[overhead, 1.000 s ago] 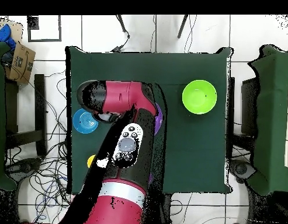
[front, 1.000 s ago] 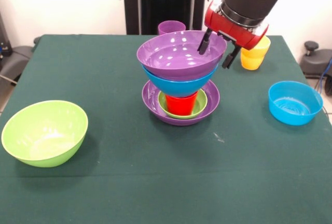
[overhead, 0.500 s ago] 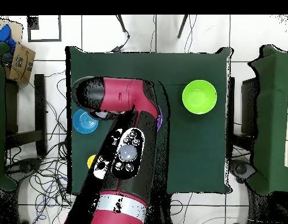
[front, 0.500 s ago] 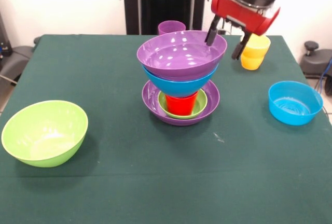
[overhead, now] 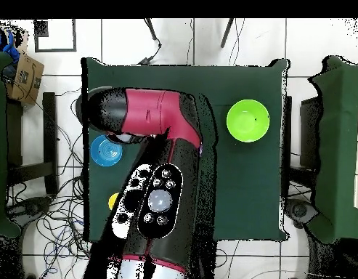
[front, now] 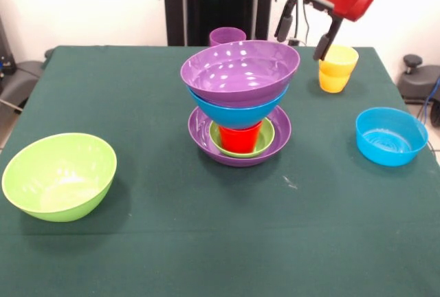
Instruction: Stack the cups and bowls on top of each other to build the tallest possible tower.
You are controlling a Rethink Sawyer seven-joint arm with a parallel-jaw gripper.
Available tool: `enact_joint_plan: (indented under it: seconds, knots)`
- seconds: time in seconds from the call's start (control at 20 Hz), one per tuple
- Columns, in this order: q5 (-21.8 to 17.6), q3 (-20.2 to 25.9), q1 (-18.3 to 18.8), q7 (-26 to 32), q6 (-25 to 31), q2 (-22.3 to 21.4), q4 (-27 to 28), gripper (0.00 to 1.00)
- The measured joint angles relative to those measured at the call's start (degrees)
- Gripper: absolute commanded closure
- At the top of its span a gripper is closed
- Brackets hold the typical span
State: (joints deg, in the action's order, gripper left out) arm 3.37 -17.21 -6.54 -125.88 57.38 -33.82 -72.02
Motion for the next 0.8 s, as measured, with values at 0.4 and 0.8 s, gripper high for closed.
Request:
enact_joint_plan:
  seconds: [0.4,0.8]
  knots:
    - [0.4,-0.2,1.2,0.0,0.0,0.7,5.3,0.00]
    - [1.3,-0.3,4.8,0.0,3.3,5.3,17.1,0.00]
